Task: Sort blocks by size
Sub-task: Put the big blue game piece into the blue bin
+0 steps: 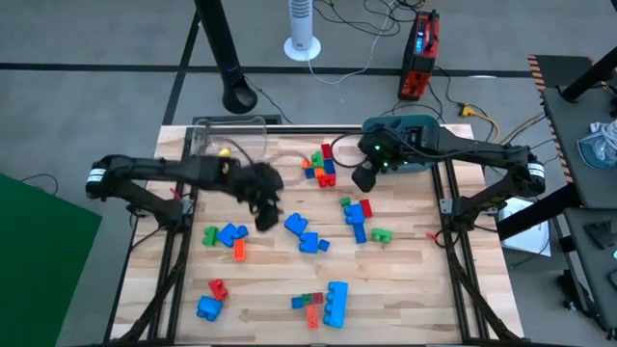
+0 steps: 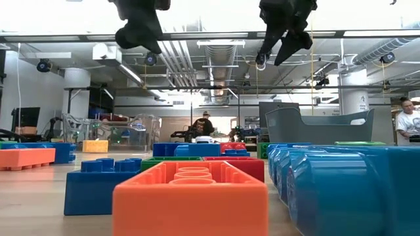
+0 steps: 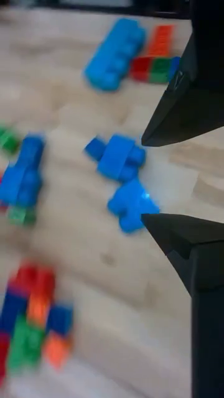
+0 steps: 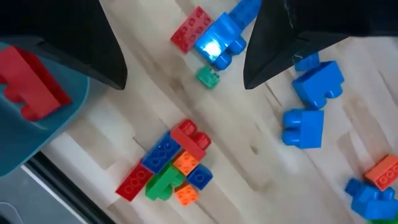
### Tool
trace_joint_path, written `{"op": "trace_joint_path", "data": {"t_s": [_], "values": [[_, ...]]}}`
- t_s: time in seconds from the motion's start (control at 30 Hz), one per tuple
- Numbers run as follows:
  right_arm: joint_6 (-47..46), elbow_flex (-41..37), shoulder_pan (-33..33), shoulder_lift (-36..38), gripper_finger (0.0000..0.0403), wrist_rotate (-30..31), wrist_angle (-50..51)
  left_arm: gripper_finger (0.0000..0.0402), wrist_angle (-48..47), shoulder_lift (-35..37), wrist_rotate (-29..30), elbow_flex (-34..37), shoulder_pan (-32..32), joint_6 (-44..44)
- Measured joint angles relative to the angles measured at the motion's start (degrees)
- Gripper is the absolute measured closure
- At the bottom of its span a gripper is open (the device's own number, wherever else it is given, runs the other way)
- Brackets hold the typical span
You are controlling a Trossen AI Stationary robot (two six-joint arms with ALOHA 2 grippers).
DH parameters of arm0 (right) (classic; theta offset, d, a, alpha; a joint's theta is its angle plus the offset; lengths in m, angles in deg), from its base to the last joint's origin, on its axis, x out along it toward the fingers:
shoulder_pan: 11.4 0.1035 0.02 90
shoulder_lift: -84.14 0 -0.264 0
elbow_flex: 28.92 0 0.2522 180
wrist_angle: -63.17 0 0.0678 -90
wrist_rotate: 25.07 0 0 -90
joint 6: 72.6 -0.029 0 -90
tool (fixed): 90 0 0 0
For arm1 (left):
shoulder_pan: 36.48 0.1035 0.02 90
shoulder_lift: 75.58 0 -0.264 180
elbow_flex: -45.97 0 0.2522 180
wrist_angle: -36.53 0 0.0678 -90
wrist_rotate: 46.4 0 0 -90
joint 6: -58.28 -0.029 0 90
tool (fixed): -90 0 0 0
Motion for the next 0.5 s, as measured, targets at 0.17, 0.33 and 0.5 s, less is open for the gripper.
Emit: {"op": "trace_joint_path", "data": {"t_s": [0.17, 0.33, 0.5], "values": [[0.31, -0.12, 0.0, 0.87, 0.0101, -0.55, 0.44, 0.0229, 3.98, -4.04, -0.16, 2.29, -3.76, -0.3], [0.16, -0.2, 0.0, 1.88, 0.0105, -0.56, 0.49, 0.0228, 5.84, -9.24, -0.04, 2.43, -2.26, -5.76], [-2.43, -0.26, 0.0, 2.5, 0.0098, -0.6, 0.81, 0.022, 7.63, -14.57, -1.54, 2.18, 0.1, -11.75]]}}
